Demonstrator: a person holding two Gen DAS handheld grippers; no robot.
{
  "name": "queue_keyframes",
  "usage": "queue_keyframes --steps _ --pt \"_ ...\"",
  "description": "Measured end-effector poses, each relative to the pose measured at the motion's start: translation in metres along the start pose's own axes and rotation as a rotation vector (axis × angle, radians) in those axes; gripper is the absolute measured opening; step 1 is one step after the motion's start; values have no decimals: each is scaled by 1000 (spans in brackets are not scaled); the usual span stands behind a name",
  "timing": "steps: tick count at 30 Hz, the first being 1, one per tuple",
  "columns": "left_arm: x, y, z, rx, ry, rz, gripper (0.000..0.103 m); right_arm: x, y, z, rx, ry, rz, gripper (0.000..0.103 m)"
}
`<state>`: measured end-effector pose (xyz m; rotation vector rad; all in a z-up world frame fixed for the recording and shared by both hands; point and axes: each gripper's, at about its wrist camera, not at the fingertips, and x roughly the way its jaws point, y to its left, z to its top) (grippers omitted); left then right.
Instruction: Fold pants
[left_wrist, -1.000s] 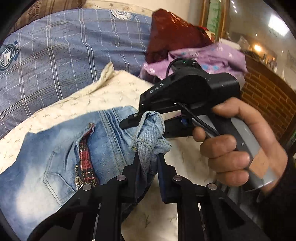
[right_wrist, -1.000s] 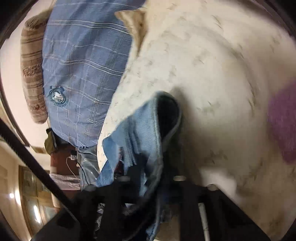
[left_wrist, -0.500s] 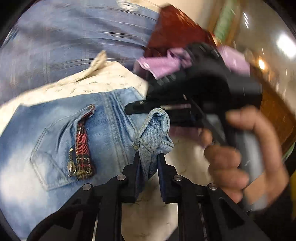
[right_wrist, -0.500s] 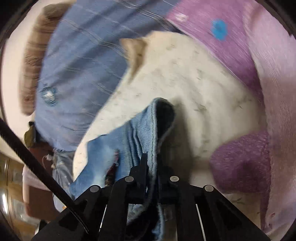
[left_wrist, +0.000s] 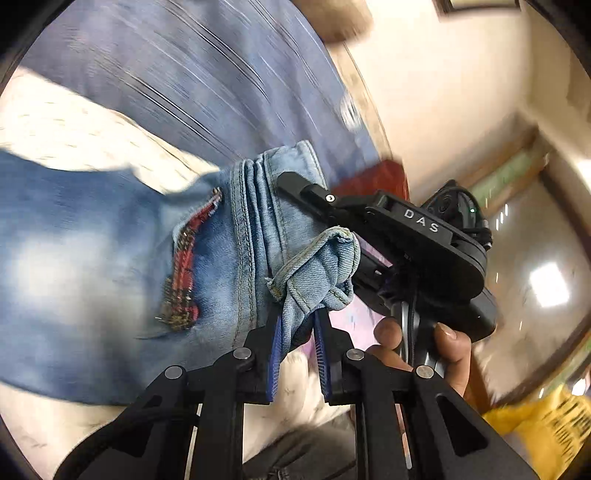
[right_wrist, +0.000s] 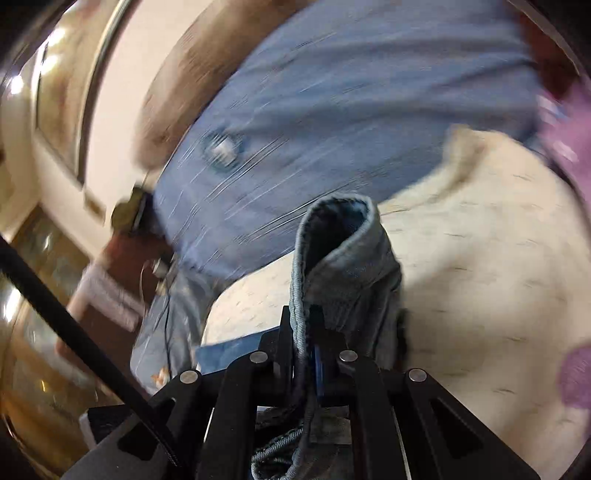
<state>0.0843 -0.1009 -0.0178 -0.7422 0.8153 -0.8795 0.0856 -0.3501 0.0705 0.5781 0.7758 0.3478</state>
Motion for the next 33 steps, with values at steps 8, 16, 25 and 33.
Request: queue_keyframes --steps 8,16,25,33 --pt "-113 102 11 -143 -145 230 27 150 106 -28 -150 244 -12 20" --pt "-156 161 13 -294 -141 248 52 164 68 -60 55 229 70 57" --pt "-98 151 18 -171 -45 382 14 102 39 -119 -91 138 -104 27" --pt "-116 139 19 -144 -62 488 9 98 31 -130 -69 159 -110 24"
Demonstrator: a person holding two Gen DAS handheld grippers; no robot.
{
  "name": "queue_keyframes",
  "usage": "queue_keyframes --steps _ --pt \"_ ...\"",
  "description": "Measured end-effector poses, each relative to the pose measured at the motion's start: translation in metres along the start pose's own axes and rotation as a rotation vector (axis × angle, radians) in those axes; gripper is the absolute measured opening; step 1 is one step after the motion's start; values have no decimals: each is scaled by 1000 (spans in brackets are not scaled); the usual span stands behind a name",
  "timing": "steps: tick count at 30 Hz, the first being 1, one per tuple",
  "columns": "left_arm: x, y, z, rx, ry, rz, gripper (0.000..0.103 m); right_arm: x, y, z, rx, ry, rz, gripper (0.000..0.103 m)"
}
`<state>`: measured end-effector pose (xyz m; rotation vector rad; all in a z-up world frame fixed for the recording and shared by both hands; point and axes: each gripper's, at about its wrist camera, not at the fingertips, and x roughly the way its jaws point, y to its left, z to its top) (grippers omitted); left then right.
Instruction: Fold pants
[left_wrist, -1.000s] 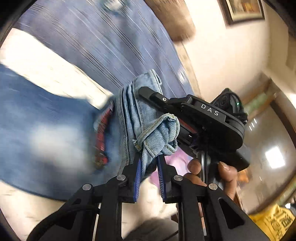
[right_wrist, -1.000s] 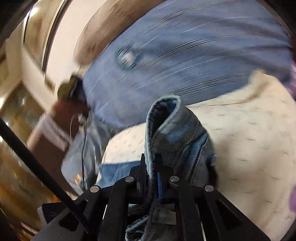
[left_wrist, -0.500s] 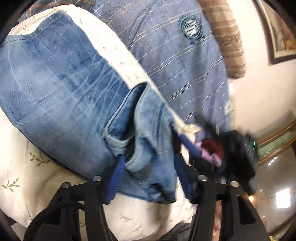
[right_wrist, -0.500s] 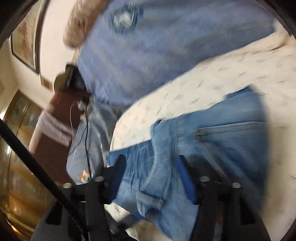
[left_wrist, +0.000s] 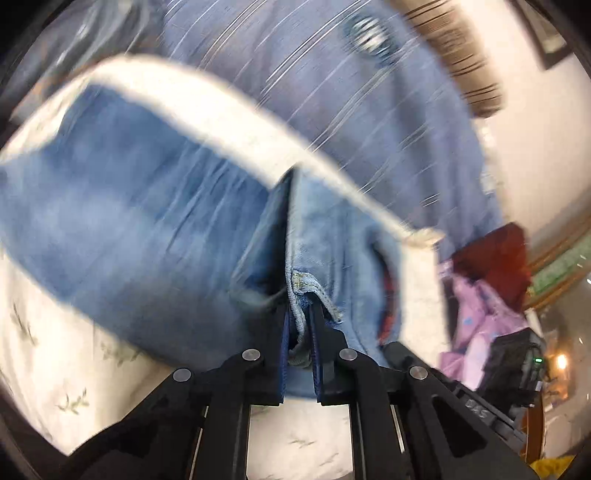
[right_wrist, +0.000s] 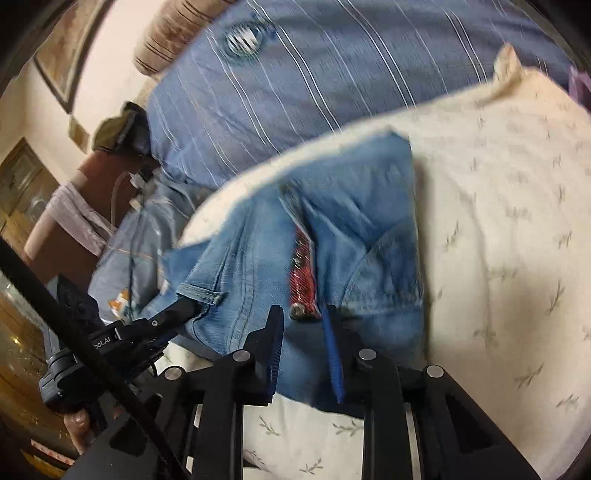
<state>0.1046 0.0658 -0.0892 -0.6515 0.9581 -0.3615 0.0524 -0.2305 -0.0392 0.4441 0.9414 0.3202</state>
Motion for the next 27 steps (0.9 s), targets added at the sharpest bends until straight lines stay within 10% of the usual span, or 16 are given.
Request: queue_keyframes --steps 4,10,27 --pt "2 0 -8 6 -2 19 12 5 -3 -4 6 -8 -3 29" --pt "-38 -4 0 12 -94 -17 37 -15 11 -10 2 -89 15 70" --pt "-145 124 -17 -457 -325 65 52 43 121 4 -109 34 120 74"
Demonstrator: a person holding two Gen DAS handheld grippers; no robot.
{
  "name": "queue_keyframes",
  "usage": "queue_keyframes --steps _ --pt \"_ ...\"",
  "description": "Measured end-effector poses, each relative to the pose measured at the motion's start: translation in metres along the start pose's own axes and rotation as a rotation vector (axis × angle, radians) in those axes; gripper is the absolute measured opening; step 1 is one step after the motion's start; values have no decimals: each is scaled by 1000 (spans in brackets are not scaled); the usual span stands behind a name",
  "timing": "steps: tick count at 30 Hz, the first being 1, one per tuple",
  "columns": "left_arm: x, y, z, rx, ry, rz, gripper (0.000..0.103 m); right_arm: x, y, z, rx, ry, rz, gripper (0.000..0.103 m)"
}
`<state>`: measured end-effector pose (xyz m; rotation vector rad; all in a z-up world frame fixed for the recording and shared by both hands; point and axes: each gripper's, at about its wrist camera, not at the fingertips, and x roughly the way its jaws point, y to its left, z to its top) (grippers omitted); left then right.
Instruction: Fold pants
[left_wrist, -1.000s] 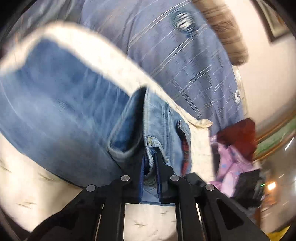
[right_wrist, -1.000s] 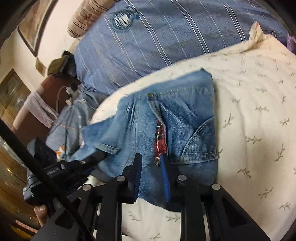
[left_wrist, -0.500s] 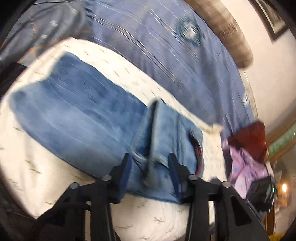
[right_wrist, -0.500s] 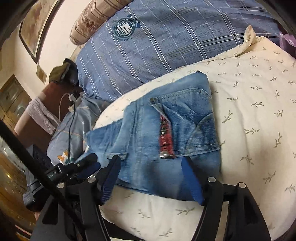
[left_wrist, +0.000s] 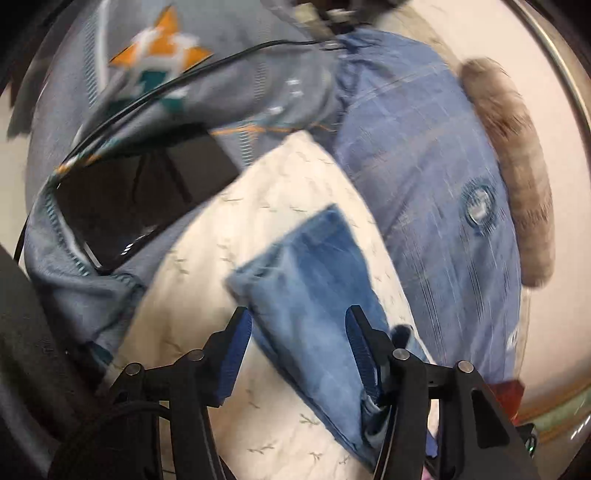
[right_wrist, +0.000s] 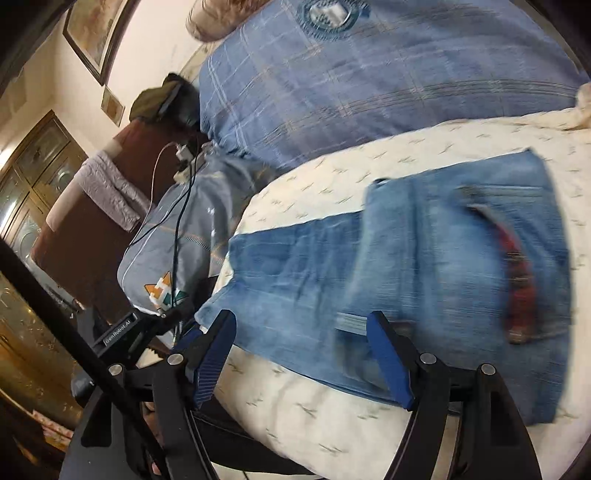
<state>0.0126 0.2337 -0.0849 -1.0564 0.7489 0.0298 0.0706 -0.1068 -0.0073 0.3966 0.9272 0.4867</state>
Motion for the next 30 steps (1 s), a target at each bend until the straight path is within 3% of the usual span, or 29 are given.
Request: queue_keyframes --steps 3,6,9,11,13,14,21,23,26,30 --pt "13 5 0 -23 42 15 51 16 11 -1 -15 24 16 74" --pt "32 9 6 -43 67 40 37 31 18 -5 -30 50 20 74" --pt "51 11 16 -95 78 55 37 41 14 -7 -17 76 19 74" --pt "58 1 19 -54 72 87 36 45 10 -7 -2 90 20 74" --pt "60 -10 17 10 50 141 21 48 10 -5 5 99 21 74" --pt "60 -12 14 21 40 151 19 49 11 -2 7 103 24 74" --pt "60 -7 16 -40 44 131 26 73 30 29 7 193 74 76" --pt "59 -14 14 -4 31 140 14 90 38 42 8 259 102 76" --pt "47 -36 3 112 -34 167 13 117 51 65 8 349 138 76" --pt "37 -64 -20 290 -94 207 12 164 81 86 -52 536 170 76"
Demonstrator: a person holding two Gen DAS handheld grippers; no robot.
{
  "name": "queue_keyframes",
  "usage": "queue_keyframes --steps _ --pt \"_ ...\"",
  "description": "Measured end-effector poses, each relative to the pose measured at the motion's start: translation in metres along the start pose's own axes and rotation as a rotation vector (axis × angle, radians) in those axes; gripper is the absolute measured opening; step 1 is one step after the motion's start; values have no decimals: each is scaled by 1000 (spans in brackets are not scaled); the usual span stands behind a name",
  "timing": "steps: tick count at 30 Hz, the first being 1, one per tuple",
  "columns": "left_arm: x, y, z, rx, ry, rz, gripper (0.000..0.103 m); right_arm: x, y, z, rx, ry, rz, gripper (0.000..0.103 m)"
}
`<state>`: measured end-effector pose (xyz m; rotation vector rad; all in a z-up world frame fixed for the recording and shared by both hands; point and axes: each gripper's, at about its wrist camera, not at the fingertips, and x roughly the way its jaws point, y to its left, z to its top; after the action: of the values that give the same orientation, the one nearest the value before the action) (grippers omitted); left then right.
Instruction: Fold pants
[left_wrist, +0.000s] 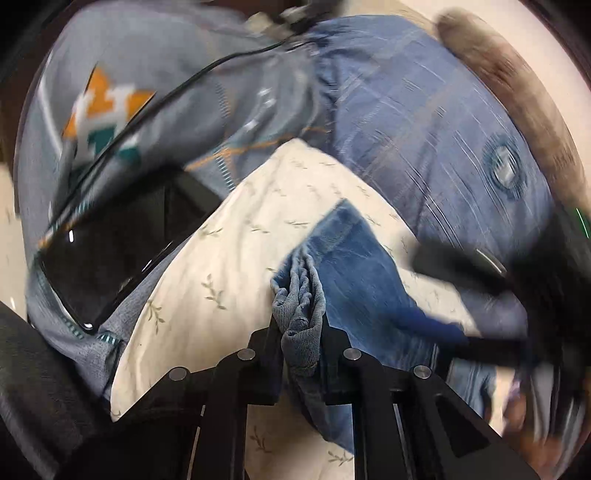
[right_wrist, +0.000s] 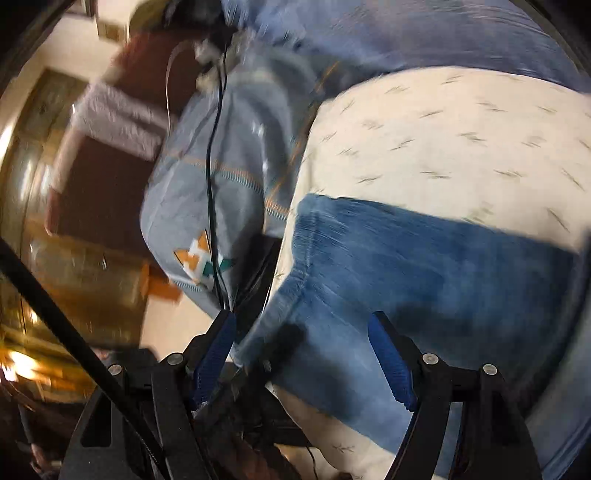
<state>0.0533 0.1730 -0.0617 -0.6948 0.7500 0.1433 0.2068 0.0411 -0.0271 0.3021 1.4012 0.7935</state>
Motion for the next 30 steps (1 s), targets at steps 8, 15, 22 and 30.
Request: queue_keyframes --steps 8,15,22,30 --pt "-10 -57 -31 320 -65 35 11 56 28 35 -113 239 -164 75" --pt "-13 -78 -46 426 -44 -8 10 39 16 25 -185 248 -300 15" --pt "-58 -93 -48 452 -147 -192 11 -48 11 2 -168 11 -147 7" --pt "-94 -172 -89 623 -105 -431 11 -185 -48 -66 -56 -336 48 6"
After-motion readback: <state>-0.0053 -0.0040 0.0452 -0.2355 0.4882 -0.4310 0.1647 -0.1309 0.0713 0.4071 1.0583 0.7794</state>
